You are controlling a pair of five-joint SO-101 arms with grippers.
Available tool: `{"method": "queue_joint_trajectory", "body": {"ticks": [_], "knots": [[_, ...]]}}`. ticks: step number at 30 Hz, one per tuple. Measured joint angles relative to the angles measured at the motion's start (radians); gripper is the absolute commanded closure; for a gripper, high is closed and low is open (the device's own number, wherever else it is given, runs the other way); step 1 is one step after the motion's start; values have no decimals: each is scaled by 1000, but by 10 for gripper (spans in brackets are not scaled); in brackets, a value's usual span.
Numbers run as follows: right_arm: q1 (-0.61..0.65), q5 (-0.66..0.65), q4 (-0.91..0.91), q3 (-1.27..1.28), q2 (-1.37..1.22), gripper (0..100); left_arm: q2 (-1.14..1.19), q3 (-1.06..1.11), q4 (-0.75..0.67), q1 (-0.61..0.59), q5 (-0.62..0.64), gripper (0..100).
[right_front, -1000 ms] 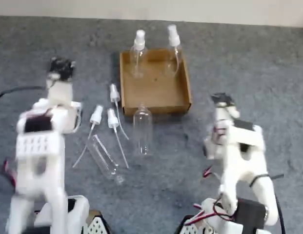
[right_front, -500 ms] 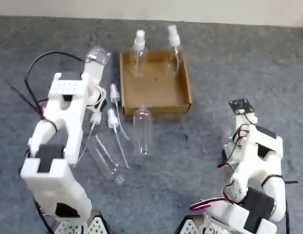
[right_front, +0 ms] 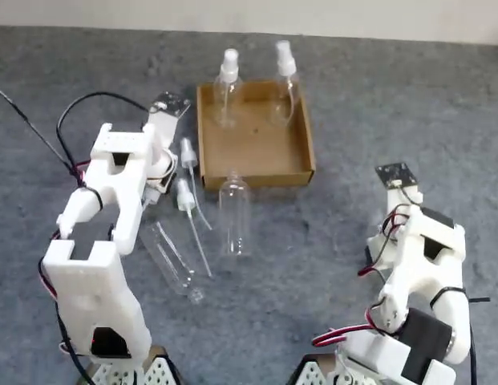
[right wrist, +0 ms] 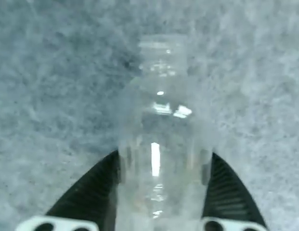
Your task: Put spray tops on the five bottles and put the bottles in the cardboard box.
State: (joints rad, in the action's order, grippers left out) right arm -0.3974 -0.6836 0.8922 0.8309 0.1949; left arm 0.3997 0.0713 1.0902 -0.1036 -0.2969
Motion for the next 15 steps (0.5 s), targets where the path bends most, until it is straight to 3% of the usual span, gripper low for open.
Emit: {"method": "queue_joint_trajectory", "body": {"ticks": [5, 9, 15], "knots": [[0, 9, 107, -23, 0, 784, -28, -77, 29, -3, 0, 998], [0, 95, 164, -124, 0, 784, -135, -152, 121, -5, 0, 998], [0, 118, 201, -224, -12, 784, -338, -163, 244, -5, 0, 998]]}}
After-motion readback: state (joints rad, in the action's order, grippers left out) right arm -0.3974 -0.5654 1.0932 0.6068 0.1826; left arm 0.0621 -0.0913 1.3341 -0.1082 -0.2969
